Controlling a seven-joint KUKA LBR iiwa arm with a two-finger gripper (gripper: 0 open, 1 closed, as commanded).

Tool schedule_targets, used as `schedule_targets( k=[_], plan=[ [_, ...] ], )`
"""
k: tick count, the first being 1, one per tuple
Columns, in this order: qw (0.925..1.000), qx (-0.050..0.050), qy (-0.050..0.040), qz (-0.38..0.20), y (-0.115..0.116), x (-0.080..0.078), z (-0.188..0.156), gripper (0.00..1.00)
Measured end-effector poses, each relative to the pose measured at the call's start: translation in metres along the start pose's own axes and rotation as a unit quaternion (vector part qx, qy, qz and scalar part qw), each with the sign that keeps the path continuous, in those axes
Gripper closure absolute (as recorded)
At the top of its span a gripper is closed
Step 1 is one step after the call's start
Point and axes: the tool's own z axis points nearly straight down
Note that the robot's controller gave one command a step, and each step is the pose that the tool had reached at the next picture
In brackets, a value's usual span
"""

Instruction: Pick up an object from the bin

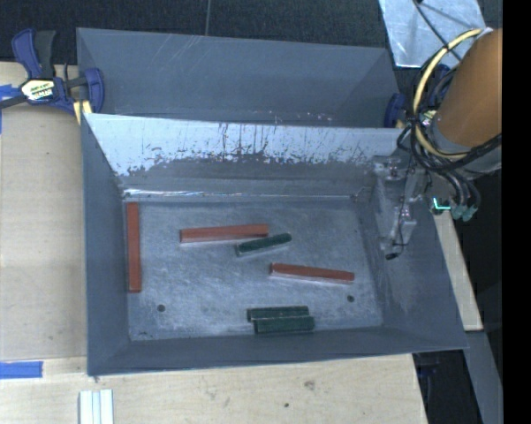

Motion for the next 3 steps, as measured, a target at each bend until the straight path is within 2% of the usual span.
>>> schedule_targets(
  k=[1,2,3],
  plan=[
    [0.998,0.0,-0.0009,0.063,0.012,0.042,0.127,0.0],
    [0.9986,0.0,-0.0007,0.053,0.015,0.032,0.163,0.0],
    [0.9987,0.0,-0.0023,0.052,0.015,0.032,0.161,1.0]
  ],
)
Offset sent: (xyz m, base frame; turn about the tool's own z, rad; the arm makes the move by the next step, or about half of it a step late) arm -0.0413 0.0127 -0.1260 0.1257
